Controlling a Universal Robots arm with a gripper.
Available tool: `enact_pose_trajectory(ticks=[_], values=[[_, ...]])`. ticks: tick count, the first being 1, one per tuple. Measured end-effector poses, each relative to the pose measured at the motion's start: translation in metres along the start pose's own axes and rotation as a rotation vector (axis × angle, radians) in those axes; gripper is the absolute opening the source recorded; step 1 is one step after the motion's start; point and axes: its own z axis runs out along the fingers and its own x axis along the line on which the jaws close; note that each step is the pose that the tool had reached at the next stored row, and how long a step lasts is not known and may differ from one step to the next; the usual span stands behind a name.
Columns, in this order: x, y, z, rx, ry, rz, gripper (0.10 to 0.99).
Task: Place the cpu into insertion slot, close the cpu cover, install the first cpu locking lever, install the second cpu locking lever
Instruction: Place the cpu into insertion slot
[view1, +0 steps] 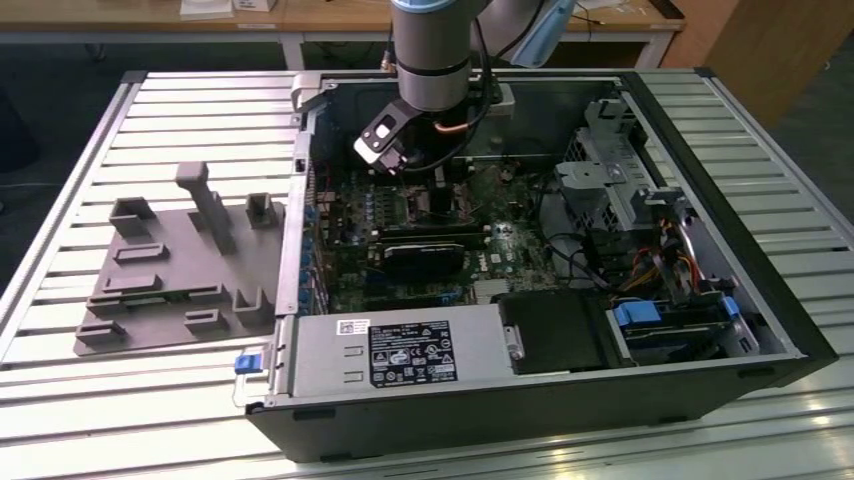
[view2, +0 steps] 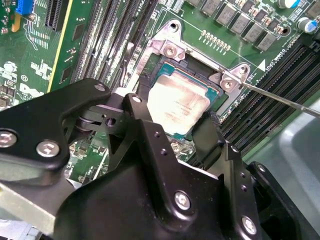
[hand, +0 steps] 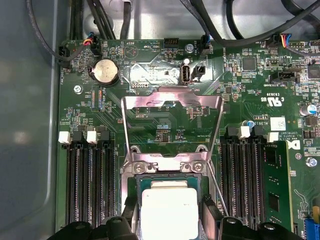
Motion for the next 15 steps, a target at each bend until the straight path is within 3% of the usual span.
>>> enact_pose_trajectory(ticks=[5,15], values=[[0.0,0.0001,-0.0008,0.0,0.0,0.0,0.616],[-0.0002,0.0013,-0.0145,0.0,0.0,0.0,0.616]])
